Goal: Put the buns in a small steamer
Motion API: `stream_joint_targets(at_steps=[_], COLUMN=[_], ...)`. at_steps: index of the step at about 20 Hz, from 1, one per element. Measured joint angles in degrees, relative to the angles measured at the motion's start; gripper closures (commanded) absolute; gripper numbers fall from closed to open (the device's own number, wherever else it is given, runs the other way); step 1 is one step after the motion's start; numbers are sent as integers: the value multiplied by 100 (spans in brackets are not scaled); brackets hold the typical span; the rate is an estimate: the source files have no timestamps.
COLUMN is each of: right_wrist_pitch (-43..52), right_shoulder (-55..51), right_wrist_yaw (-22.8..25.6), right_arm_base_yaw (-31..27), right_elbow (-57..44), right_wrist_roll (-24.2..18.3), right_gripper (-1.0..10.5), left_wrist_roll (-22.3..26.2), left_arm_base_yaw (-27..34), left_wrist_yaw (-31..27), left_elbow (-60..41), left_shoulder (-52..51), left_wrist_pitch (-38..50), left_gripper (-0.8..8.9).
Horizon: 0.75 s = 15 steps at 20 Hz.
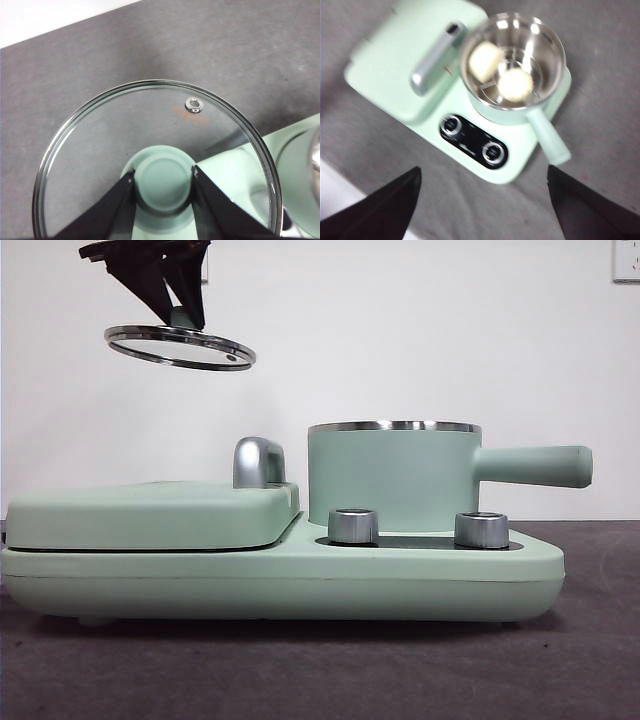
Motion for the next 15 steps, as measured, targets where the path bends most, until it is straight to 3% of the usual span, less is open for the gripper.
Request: stream_joint_targets(at_steps=[4,9,15], right_wrist_pitch=[824,1040,1274], right_shoulder=[-1738,-3534,-4446], right_wrist_yaw=[0,0,-7], right_arm_base_yaw=[162,164,166], right_elbow=[-1633,-3222,-3877], right_wrist_roll=[337,369,372], right_gripper=[546,546,546], left_wrist_roll=[0,0,2], left_arm_base_yaw=[-269,-745,-1386], left_wrist_yaw=[0,0,0], left_elbow=[0,0,0], left_shoulder=[2,0,0], left_wrist_pitch=[-2,0,0], left_gripper=[798,798,799])
